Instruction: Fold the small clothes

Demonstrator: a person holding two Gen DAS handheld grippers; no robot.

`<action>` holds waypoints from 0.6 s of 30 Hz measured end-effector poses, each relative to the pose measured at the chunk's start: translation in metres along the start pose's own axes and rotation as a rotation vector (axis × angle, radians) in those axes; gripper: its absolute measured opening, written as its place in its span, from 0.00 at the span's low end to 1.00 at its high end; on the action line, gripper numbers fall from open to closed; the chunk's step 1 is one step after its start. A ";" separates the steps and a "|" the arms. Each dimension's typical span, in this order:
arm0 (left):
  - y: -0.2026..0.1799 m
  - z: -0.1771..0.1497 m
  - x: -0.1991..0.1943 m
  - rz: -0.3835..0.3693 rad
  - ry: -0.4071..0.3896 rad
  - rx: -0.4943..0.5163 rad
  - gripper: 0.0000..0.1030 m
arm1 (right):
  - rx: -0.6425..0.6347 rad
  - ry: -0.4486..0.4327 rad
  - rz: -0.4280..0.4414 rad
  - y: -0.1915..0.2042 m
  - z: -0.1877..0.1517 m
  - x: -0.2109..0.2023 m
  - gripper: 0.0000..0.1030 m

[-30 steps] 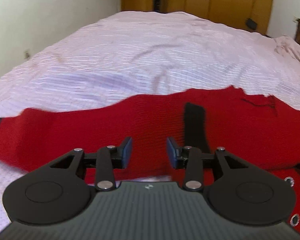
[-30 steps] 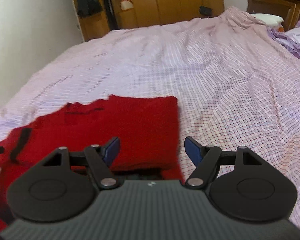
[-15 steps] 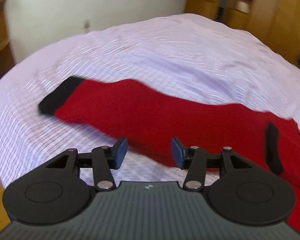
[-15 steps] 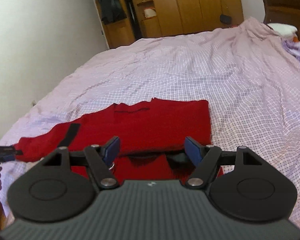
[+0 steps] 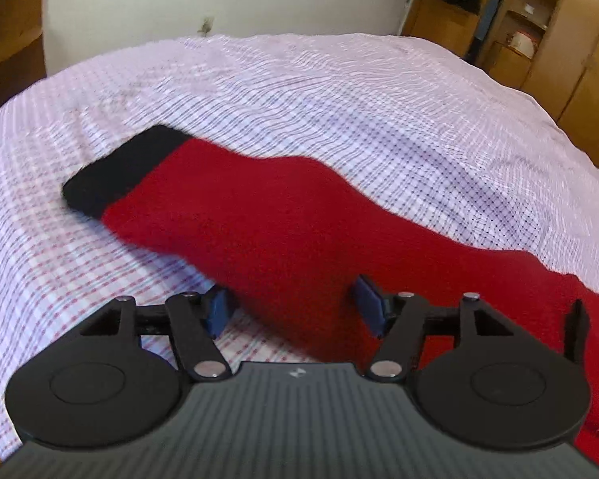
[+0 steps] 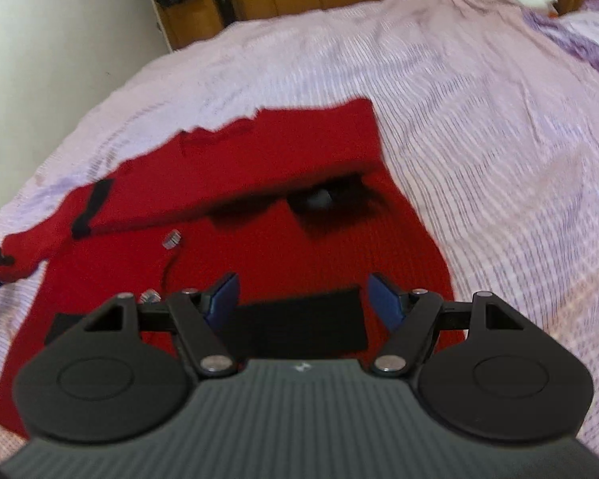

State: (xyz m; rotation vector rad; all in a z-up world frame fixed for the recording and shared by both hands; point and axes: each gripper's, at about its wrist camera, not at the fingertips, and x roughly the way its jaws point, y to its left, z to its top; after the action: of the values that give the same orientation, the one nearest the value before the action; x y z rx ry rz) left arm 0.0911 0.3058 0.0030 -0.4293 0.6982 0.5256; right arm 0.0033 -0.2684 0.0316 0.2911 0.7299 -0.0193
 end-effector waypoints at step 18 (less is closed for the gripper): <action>-0.086 0.042 -0.111 -0.365 -0.250 0.172 0.15 | 0.046 0.005 0.006 -0.014 -0.013 0.017 0.71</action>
State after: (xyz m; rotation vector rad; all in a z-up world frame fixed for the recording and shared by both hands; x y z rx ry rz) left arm 0.0900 0.2266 0.1260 -0.3131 0.4069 0.1667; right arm 0.0061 -0.2765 0.0074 0.3375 0.7338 -0.0295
